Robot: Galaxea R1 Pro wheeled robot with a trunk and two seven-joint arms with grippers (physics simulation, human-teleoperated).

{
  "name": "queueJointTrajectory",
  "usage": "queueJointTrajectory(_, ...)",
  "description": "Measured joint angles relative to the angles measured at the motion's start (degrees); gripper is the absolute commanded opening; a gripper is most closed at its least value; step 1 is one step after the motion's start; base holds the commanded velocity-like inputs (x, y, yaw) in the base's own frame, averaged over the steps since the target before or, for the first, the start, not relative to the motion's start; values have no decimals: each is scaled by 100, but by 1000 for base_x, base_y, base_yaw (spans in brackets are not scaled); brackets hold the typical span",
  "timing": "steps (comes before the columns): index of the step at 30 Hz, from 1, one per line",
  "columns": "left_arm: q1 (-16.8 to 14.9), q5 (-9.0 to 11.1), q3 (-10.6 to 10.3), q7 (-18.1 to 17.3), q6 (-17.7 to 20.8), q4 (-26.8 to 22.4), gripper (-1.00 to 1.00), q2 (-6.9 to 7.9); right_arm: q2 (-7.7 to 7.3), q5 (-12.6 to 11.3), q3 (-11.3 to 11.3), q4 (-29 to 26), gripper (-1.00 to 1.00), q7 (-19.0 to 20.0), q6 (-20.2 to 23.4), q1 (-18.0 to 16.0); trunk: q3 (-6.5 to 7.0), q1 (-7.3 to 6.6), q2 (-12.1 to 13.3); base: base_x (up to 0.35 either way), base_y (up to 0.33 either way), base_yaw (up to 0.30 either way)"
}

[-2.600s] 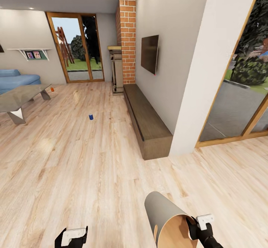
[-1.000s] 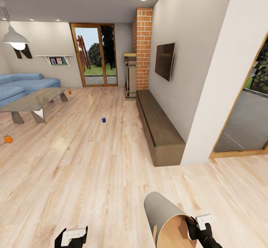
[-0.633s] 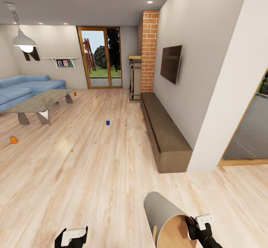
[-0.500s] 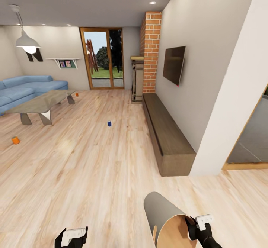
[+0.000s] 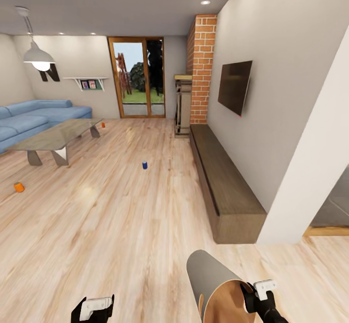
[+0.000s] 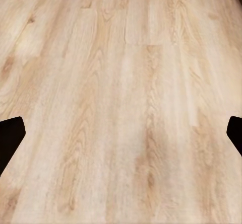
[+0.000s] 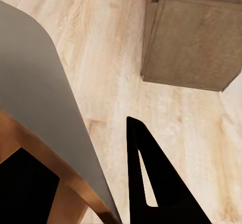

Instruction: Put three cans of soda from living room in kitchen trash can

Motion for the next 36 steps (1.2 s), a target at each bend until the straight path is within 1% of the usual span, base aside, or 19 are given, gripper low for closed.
queueJointTrajectory(12,0,0,0,0,-4,-1,100,2,0,0,0,3,-100,0,-3,0,0,0,0,299,0,3)
queueJointTrajectory(19,0,0,0,0,-4,-1,100,-1,7,6,14,-1,-100,-1,1,0,0,0,0,271,0,128)
queueJointTrajectory(32,0,0,0,0,-3,4,100,2,9,-12,-8,-1,-100,-48,5,0,0,0,0,263,2,13)
queueJointTrajectory(36,0,0,0,0,0,5,100,1,14,-13,-7,-1,-100,-52,5,0,0,0,0,225,86,86)
